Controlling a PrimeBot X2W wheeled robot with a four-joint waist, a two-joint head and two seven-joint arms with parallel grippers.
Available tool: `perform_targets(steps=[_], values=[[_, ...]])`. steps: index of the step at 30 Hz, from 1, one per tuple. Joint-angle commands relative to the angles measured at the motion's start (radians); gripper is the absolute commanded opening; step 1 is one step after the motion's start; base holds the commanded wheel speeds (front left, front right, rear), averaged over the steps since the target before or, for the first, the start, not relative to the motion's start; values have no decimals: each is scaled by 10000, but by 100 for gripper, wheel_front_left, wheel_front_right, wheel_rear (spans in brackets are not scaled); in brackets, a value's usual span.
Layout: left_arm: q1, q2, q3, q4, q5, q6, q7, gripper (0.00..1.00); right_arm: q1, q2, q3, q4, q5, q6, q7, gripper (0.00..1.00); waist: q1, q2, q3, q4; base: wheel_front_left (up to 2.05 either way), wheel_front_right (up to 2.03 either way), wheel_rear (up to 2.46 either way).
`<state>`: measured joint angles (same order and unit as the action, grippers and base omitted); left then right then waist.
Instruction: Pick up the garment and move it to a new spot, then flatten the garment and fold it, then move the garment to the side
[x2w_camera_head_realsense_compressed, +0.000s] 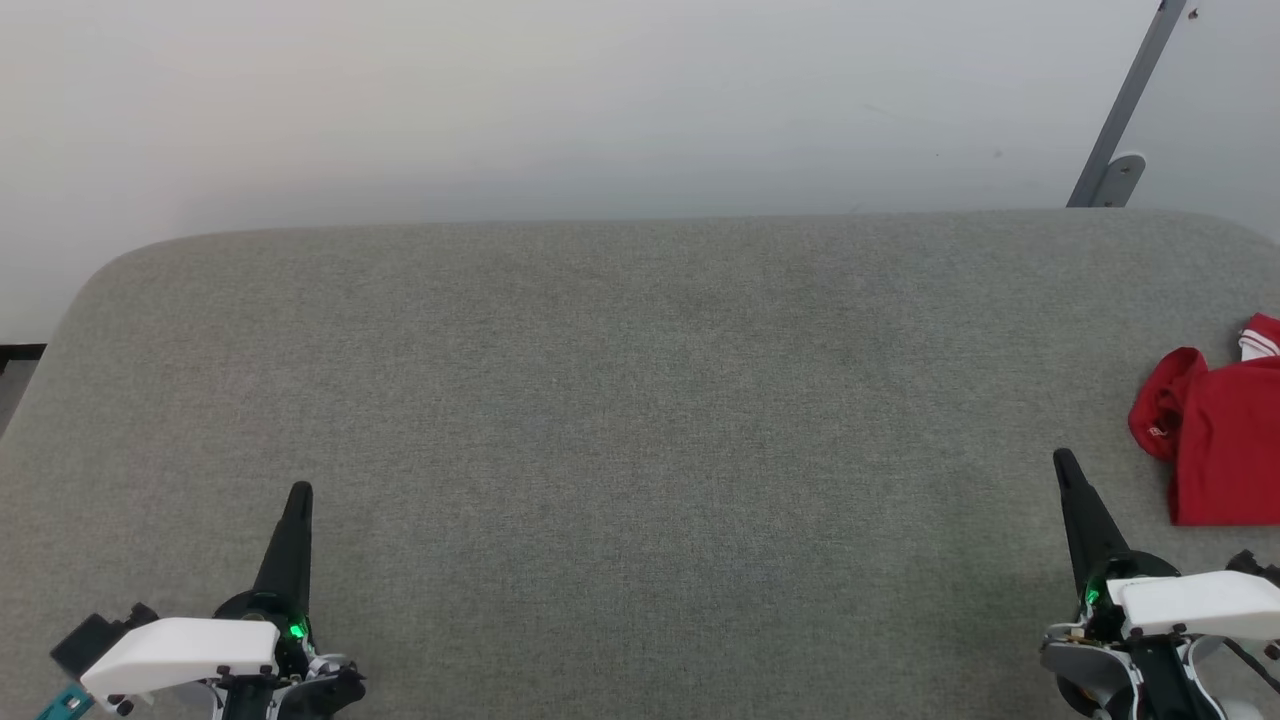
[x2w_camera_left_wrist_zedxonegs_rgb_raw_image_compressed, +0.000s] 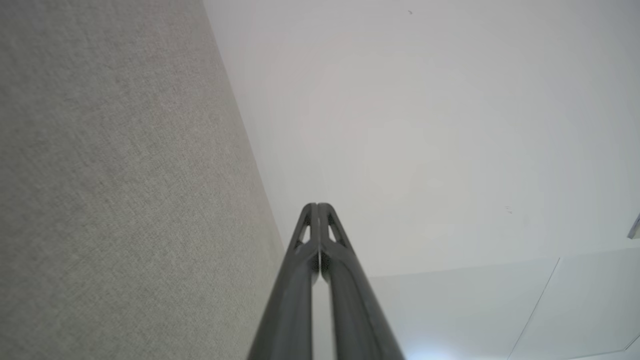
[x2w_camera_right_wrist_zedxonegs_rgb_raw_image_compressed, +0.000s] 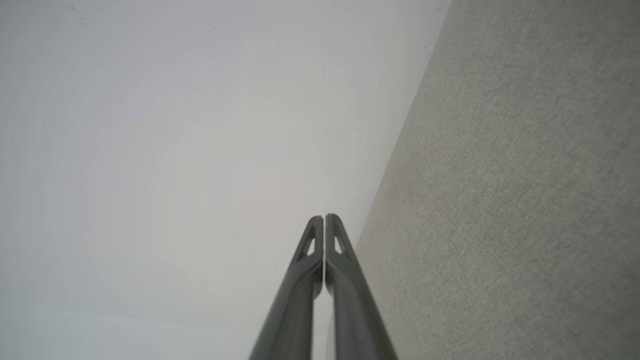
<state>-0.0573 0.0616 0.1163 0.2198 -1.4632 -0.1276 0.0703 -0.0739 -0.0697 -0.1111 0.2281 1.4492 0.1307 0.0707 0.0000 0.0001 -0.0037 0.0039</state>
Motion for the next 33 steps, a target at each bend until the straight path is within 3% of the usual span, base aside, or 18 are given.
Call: perform_targets(steps=[1,22,33], values=[[-250,-23,-19,21,-255,-47,68,0,-196,33,-34,-7,260,1,95,0,0,-1,6,-3,0,0,0],[-607,-104,-56,267,-1545,-56,458,0,-412,226,-39,195,1680,0,490,0,0,-1,68,-38,0,0,0],[-590,-103,-46,266,-1524,-57,447,0,-378,216,-37,191,1652,0,462,0,0,-1,68,-39,0,0,0]])
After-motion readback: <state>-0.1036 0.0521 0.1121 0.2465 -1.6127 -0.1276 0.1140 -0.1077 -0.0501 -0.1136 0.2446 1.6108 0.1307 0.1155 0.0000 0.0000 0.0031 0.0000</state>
